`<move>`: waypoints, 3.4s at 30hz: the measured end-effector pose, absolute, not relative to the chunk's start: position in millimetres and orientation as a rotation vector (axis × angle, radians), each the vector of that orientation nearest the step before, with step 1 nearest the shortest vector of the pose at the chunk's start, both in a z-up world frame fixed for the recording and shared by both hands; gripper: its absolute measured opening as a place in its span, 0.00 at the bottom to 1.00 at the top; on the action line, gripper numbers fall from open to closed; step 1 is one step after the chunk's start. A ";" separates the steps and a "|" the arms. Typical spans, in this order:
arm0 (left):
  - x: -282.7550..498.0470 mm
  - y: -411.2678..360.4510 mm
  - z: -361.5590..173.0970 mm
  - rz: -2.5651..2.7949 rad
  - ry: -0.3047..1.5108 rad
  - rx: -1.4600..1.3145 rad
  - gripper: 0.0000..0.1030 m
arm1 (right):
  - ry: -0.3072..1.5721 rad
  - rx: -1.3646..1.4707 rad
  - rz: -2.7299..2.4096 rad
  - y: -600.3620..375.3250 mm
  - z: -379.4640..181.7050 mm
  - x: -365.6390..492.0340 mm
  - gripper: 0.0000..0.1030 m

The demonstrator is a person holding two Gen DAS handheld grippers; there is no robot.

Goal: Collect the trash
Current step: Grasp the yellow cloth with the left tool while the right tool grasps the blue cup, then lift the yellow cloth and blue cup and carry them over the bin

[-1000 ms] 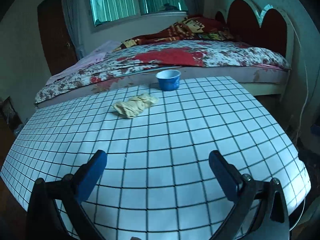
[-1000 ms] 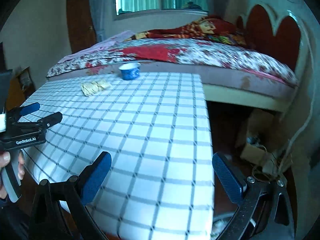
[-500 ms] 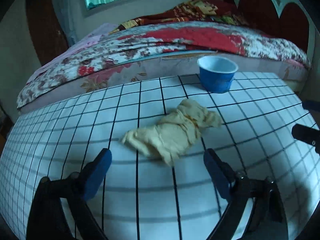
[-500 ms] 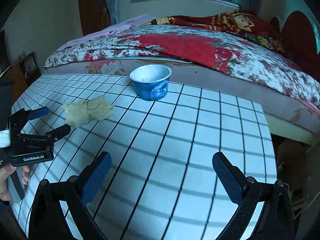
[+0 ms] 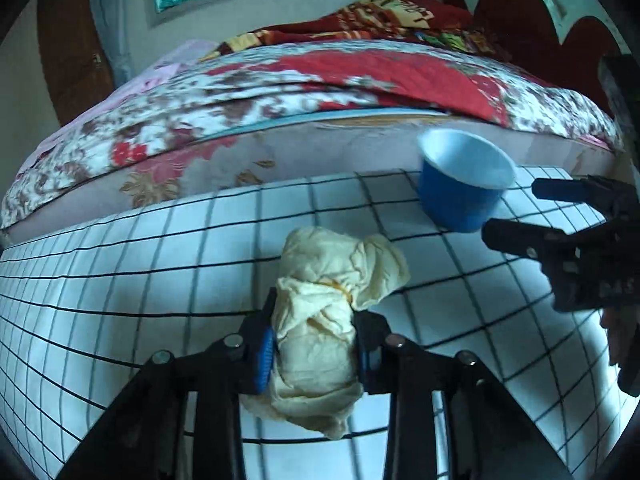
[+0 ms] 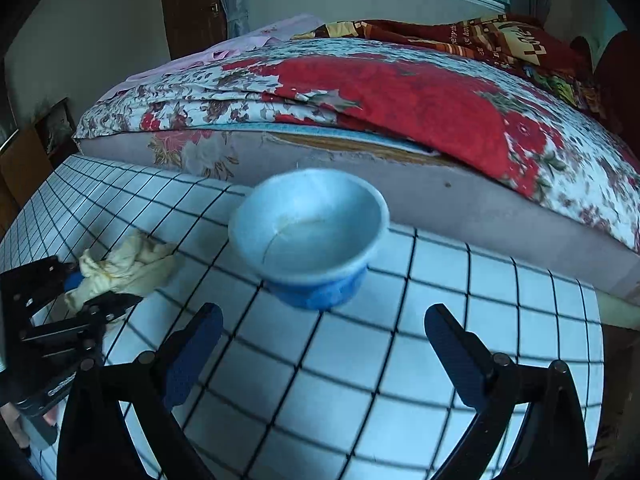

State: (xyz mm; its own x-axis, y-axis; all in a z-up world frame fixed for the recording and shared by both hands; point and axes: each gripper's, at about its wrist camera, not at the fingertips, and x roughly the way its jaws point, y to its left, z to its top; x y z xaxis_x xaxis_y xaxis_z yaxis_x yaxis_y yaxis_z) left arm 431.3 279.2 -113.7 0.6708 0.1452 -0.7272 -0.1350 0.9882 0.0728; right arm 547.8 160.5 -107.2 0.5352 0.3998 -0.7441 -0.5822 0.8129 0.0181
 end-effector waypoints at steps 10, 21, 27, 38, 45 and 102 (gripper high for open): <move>439.3 307.0 -121.6 0.224 0.849 -0.043 0.30 | 0.833 -0.226 0.554 192.7 -118.3 571.9 0.76; 382.2 277.2 -107.9 0.182 0.792 -0.048 0.30 | 0.764 -0.223 0.574 147.1 -90.4 496.2 0.75; 331.0 244.5 -92.8 0.142 0.763 -0.054 0.30 | 0.727 -0.230 0.553 99.6 -64.7 427.4 0.75; 235.6 181.3 -54.8 0.079 0.724 0.016 0.30 | 0.675 -0.231 0.464 5.3 -31.2 302.1 0.75; 185.7 141.4 -9.8 0.038 0.659 0.037 0.30 | 0.638 -0.167 0.416 -57.5 3.0 235.2 0.75; 117.0 -157.3 -128.6 -0.571 0.821 0.138 0.30 | 0.856 -0.058 0.178 -336.3 -136.5 108.1 0.76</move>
